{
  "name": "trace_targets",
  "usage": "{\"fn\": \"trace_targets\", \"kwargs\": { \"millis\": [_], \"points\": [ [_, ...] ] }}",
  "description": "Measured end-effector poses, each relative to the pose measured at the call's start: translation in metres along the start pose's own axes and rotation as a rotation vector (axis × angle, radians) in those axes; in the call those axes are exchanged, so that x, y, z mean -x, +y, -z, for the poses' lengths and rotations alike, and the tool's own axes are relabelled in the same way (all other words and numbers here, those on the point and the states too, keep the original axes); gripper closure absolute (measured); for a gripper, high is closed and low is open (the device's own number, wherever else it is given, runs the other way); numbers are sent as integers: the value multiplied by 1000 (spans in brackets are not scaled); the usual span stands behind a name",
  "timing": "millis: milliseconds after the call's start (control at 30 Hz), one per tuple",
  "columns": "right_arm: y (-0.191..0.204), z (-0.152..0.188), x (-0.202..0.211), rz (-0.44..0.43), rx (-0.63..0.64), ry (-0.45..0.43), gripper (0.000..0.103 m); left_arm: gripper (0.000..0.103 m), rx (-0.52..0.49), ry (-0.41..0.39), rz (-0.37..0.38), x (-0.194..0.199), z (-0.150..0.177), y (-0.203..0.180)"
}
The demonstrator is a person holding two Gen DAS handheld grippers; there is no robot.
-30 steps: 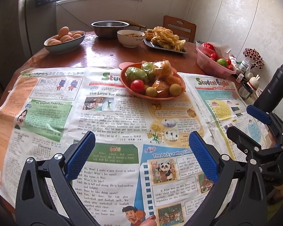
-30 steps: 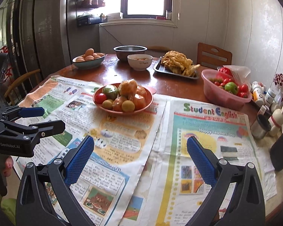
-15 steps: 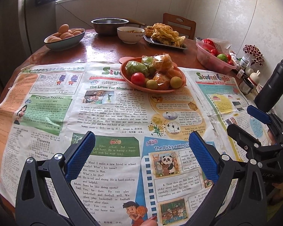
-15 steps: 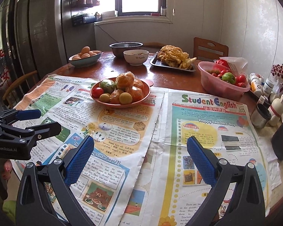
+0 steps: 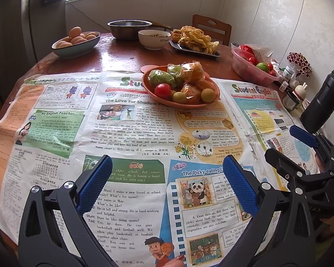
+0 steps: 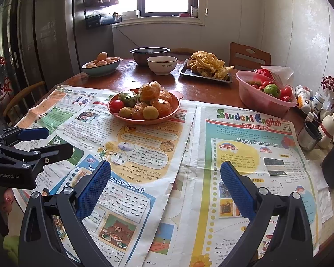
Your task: Organize fruits
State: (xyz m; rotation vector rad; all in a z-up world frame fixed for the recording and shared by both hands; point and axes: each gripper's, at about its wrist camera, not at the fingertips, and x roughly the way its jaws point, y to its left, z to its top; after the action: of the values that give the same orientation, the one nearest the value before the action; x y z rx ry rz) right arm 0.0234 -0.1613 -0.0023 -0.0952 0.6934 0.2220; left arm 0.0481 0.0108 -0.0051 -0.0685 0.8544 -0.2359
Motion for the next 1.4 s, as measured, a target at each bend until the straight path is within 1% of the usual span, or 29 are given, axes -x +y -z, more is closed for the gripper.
{"fn": "trace_targets", "kwargs": {
  "millis": [967,1400],
  "points": [
    [0,1,0,3,-3,5,4,10,1,0,-10,1,-1,3],
    [-1,1,-1,-5,-8,5,4,10,-15,3,-22,0,-1,2]
  ]
}}
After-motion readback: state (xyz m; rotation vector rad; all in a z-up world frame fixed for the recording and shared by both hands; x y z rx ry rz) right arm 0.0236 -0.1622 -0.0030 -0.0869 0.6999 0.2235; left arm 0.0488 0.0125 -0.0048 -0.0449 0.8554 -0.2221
